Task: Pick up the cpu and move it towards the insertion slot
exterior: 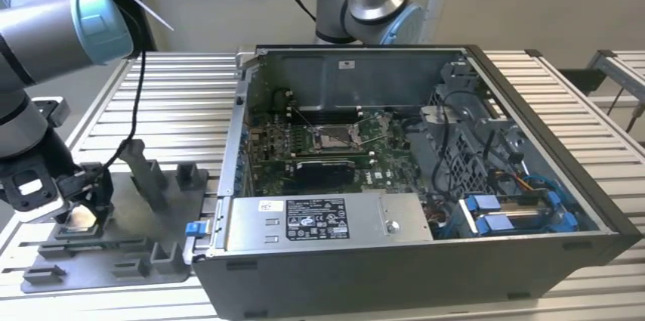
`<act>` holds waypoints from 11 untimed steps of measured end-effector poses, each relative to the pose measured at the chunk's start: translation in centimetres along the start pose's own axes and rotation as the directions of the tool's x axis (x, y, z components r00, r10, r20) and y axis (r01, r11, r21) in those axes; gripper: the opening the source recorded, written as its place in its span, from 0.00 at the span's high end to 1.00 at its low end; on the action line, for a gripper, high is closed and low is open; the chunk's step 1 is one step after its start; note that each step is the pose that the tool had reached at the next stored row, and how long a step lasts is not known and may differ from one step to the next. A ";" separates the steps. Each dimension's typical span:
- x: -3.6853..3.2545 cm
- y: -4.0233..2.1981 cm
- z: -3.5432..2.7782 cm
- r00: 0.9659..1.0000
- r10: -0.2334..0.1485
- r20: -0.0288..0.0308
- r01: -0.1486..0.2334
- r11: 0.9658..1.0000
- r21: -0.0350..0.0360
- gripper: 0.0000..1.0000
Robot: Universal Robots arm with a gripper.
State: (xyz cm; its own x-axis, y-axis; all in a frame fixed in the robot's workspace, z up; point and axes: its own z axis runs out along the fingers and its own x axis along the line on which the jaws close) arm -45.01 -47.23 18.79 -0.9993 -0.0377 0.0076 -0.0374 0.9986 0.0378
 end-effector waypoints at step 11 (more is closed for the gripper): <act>0.00 0.00 0.00 1.000 0.000 0.000 0.000 1.000 0.000 1.00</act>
State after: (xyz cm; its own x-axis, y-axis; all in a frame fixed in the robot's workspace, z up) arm -45.01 -47.23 18.79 -0.9993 -0.0379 0.0076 -0.0376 0.9986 0.0378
